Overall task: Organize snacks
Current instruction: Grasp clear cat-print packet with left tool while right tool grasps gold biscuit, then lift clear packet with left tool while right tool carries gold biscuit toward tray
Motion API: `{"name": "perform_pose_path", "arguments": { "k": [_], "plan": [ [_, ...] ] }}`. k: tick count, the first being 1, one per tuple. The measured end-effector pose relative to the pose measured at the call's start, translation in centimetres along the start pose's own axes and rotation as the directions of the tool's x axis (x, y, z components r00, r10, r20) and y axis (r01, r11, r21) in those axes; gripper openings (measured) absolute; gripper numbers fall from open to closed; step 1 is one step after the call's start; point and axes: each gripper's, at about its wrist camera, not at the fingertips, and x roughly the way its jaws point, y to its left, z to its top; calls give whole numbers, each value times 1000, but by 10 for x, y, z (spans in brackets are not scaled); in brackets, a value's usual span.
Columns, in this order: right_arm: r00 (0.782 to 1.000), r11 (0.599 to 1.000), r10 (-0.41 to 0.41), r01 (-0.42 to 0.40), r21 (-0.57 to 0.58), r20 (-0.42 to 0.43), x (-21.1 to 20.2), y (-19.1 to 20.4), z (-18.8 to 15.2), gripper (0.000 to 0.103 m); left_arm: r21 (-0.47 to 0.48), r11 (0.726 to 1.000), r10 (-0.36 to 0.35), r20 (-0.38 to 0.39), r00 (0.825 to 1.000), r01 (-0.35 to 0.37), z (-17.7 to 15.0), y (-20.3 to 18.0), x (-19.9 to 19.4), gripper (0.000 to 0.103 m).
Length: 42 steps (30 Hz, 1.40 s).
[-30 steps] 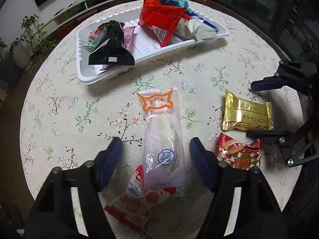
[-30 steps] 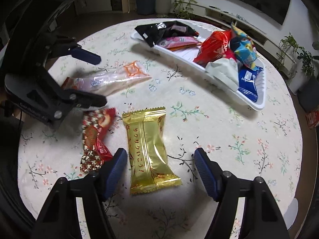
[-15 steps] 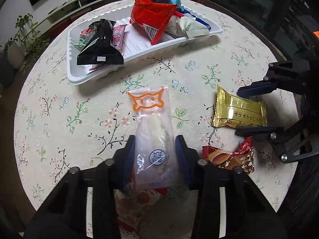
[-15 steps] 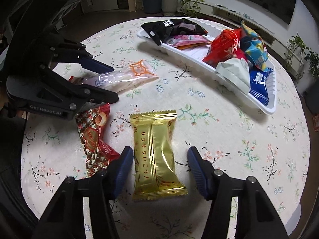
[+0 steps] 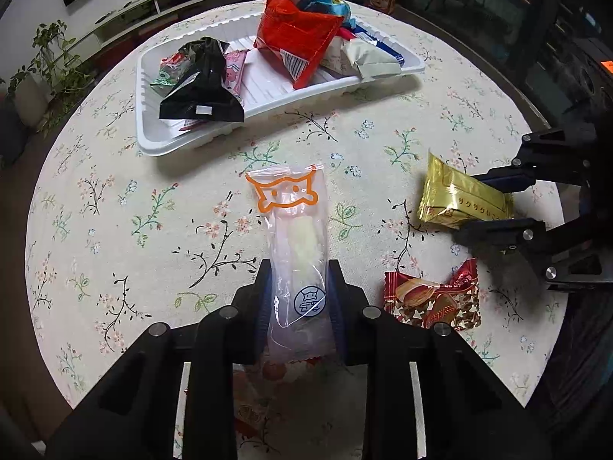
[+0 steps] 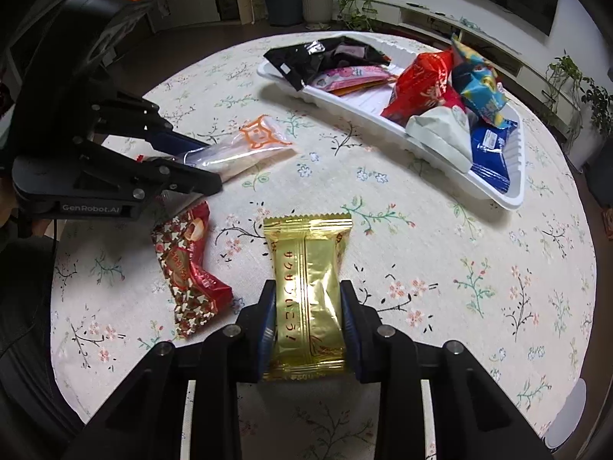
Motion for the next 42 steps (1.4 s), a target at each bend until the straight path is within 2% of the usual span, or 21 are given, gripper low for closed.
{"name": "perform_pose_path", "arguments": {
  "k": [6, 13, 20, 24, 27, 33, 37, 42],
  "plan": [
    [997, 998, -11, 6, 69, 70, -27, -8, -8, 34, -45, 998, -35, 70, 997, 38, -7, 1, -25, 24],
    [990, 988, -28, 7, 153, 137, -58, -19, -26, 34, -98, 990, -84, 191, 978, 104, -12, 6, -69, 24],
    [981, 974, -52, 8, 226, 188, -80, -29, -29, 34, -120, 985, -89, 282, 955, 127, -5, 13, -104, 24],
    [972, 969, -54, -5, 246, 230, -95, -31, -19, 34, -152, 982, -60, 330, 942, 116, 9, 27, -123, 24],
    [960, 965, -49, -26, 260, 276, -111, -34, -2, 34, -182, 975, -49, 367, 929, 124, 27, 45, -138, 24],
    [930, 960, -71, -35, 278, 362, -134, -41, 64, 34, -214, 972, 0, 400, 916, 94, 82, 75, -147, 24],
    [919, 949, -86, -42, 311, 386, -129, -51, 121, 34, -223, 970, 1, 388, 922, 93, 119, 93, -130, 24],
    [935, 943, -86, -36, 332, 344, -91, -53, 172, 34, -229, 969, -8, 336, 942, 90, 149, 110, -91, 24]
  ]
}}
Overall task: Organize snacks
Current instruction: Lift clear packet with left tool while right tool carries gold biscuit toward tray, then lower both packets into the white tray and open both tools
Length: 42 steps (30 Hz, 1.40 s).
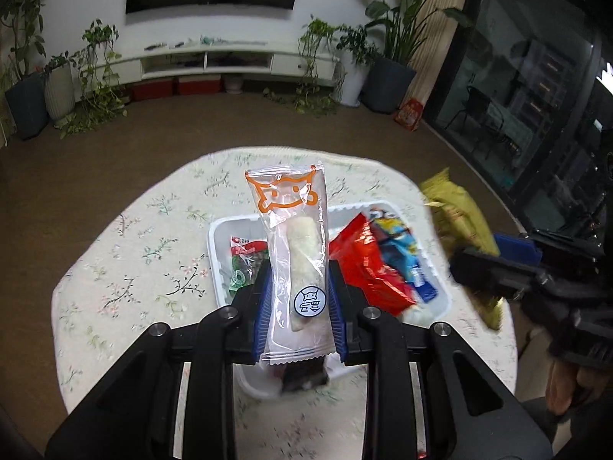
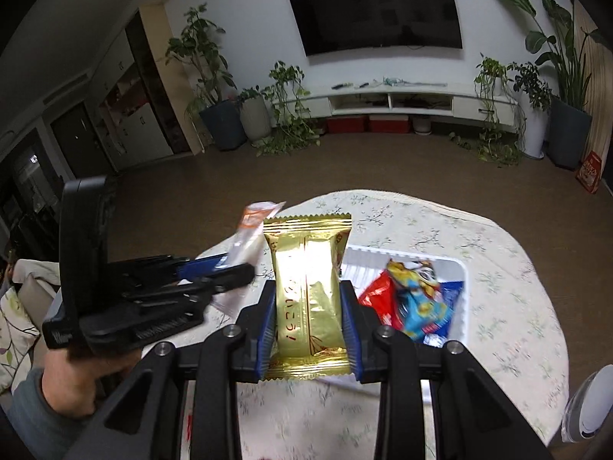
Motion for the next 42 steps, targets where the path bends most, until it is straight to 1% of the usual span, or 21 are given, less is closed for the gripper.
{"name": "perform_pose_path", "arguments": {
  "k": [4, 7, 10, 12, 17, 23, 26, 27, 28, 30, 31, 34, 36, 38, 40, 41, 42],
  "plan": [
    [996, 999, -42, 44, 16, -72, 47, -2, -1, 34, 8, 1000, 1, -47, 999, -1, -3, 3, 35, 24],
    [988, 996, -87, 89, 6, -126, 77, -3, -13, 34, 6, 1000, -1, -65, 998, 2, -9, 7, 54, 25],
    [980, 994, -111, 111, -12, -167, 100, -5, -25, 34, 15, 1000, 13, -84, 996, -12, -15, 12, 72, 25],
    [974, 991, -134, 133, -18, -180, 109, -8, -30, 34, 11, 1000, 18, -95, 995, -17, -24, 17, 80, 25],
    [966, 986, -169, 163, -45, -196, 120, -9, -37, 34, 17, 999, 38, -107, 994, -36, -31, 23, 93, 25],
    [961, 985, -171, 167, -39, -216, 130, -11, -42, 34, 24, 998, 54, -119, 991, -51, -36, 26, 102, 26],
    [960, 985, -172, 167, -42, -222, 132, -11, -45, 34, 21, 998, 66, -112, 991, -64, -37, 30, 103, 31],
    [960, 985, -173, 168, -42, -220, 132, -11, -45, 34, 21, 997, 72, -108, 992, -70, -37, 29, 101, 34],
    [960, 985, -173, 169, -40, -220, 132, -11, -44, 34, 19, 996, 84, -104, 991, -82, -37, 30, 101, 42],
    [960, 985, -174, 170, -37, -221, 132, -12, -42, 35, 6, 996, 88, -101, 991, -88, -37, 34, 100, 49],
    [960, 984, -176, 172, -37, -217, 131, -13, -42, 35, 0, 997, 82, -97, 992, -82, -37, 35, 99, 52],
    [962, 984, -176, 172, -34, -210, 129, -13, -41, 36, 3, 996, 85, -91, 992, -85, -39, 34, 95, 53],
    [964, 985, -173, 171, -28, -203, 127, -13, -41, 38, 1, 996, 86, -85, 993, -87, -41, 34, 90, 53],
    [965, 985, -170, 169, -23, -199, 125, -13, -41, 42, -9, 996, 88, -72, 994, -89, -43, 36, 84, 58],
    [967, 985, -170, 169, -22, -191, 123, -13, -41, 44, -27, 996, 88, -56, 995, -89, -44, 38, 77, 66],
    [968, 985, -170, 169, -22, -187, 120, -13, -40, 48, -36, 995, 86, -49, 995, -88, -46, 39, 73, 68],
    [969, 986, -168, 167, -18, -183, 117, -14, -40, 52, -45, 995, 86, -41, 995, -88, -47, 40, 68, 72]
  ]
}}
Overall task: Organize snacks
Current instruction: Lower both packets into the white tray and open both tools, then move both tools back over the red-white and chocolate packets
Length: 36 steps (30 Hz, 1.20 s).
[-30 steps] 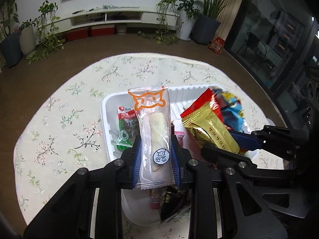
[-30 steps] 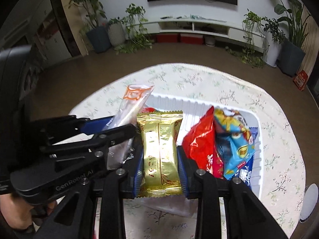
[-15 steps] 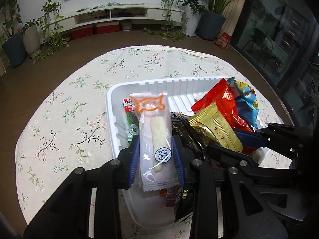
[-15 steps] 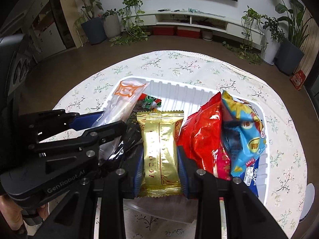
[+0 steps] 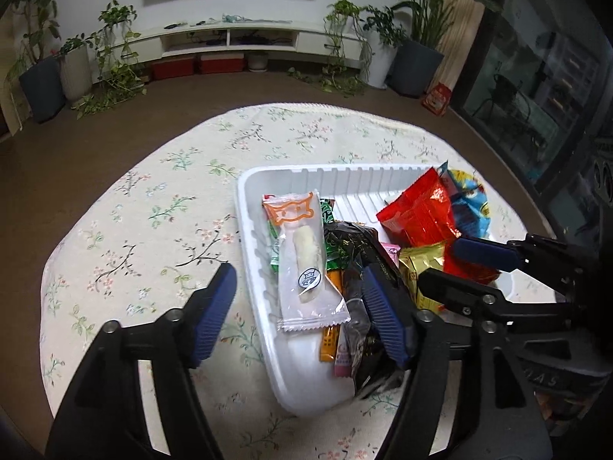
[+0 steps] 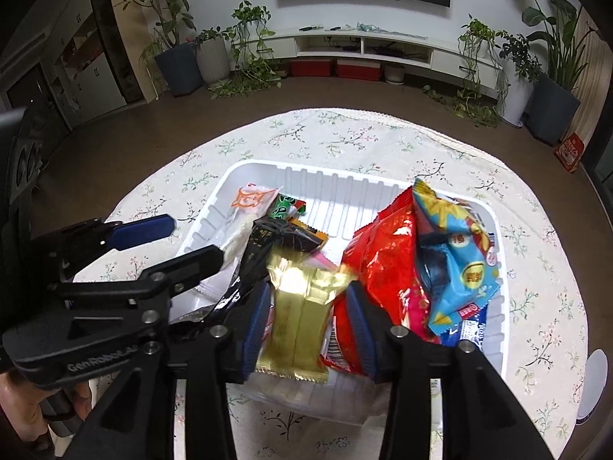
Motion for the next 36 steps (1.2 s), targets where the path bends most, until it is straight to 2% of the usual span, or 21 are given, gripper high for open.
{"name": "perform_pose_path", "arguments": {
  "k": [2, 4, 7, 10, 12, 16, 19, 23, 27, 30, 36],
  "plan": [
    [1000, 1000, 5, -5, 15, 11, -6, -2, 0, 58, -7, 1000, -3, 23, 1000, 4, -4, 1, -13, 79],
    [1000, 999, 2, -3, 33, 30, -18, -5, -1, 66, -2, 1000, -11, 54, 998, 11, -10, 0, -30, 103],
    [995, 998, 31, -36, 55, 91, -43, -12, -5, 78, 23, 1000, 15, 118, 993, -18, -23, -6, -61, 103],
    [983, 996, 41, -55, 75, 177, -73, -21, -14, 90, 38, 998, 37, 149, 988, -43, -42, -13, -86, 103],
    [976, 995, 59, -76, 71, 209, -90, -24, -22, 92, 55, 998, 20, 159, 987, -29, -53, -18, -98, 103],
    [967, 995, 93, -98, 9, 239, -118, -22, -43, 93, 149, 985, 52, 247, 968, -91, -85, -35, -127, 103],
    [963, 991, 131, -121, -57, 237, -135, -16, -63, 93, 190, 978, 48, 209, 977, -89, -110, -39, -138, 103],
    [958, 977, 183, -152, -151, 220, -154, -6, -99, 94, 187, 976, 84, 155, 984, -112, -141, -29, -152, 103],
    [955, 961, 217, -174, -214, 200, -165, 4, -137, 97, 127, 991, 28, 50, 998, -34, -162, -11, -154, 103],
    [960, 952, 230, -188, -241, 158, -162, 13, -158, 97, 217, 975, 58, -23, 998, -52, -179, -16, -148, 103],
    [969, 927, 241, -212, -308, 56, -141, 33, -185, 97, 376, 927, 27, -118, 993, 19, -199, -35, -128, 103]
  ]
}}
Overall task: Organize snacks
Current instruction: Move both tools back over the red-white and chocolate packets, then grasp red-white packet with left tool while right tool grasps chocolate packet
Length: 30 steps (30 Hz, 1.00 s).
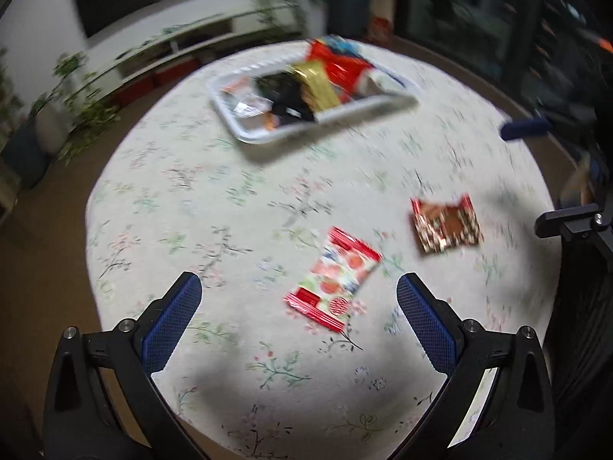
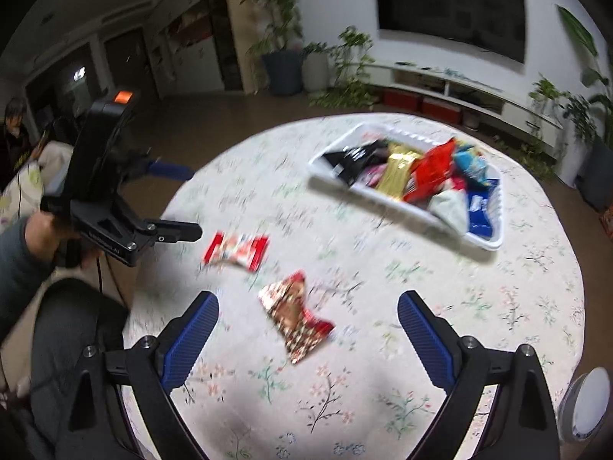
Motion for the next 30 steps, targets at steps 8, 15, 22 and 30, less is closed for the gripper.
{"name": "perform_pose_path", "arguments": {
  "k": [8, 15, 22, 30],
  "plan": [
    [997, 991, 12, -23, -133, -81, 32, 18, -3, 88, 173, 985, -14, -54, 998, 23, 8, -27, 30, 103],
    [978, 984, 8, -45, -174, -207, 68, 15, -7, 71, 174, 984, -31, -69, 997, 43, 11, -21, 43, 98],
    [970, 982, 15, -59, -177, -241, 83, 12, -13, 64, 142, 986, -76, -105, 992, 91, 11, -12, 56, 67],
    [967, 982, 30, -77, -173, -255, 85, 11, -14, 58, 164, 980, -92, -111, 990, 109, 11, -14, 56, 55]
  ]
}}
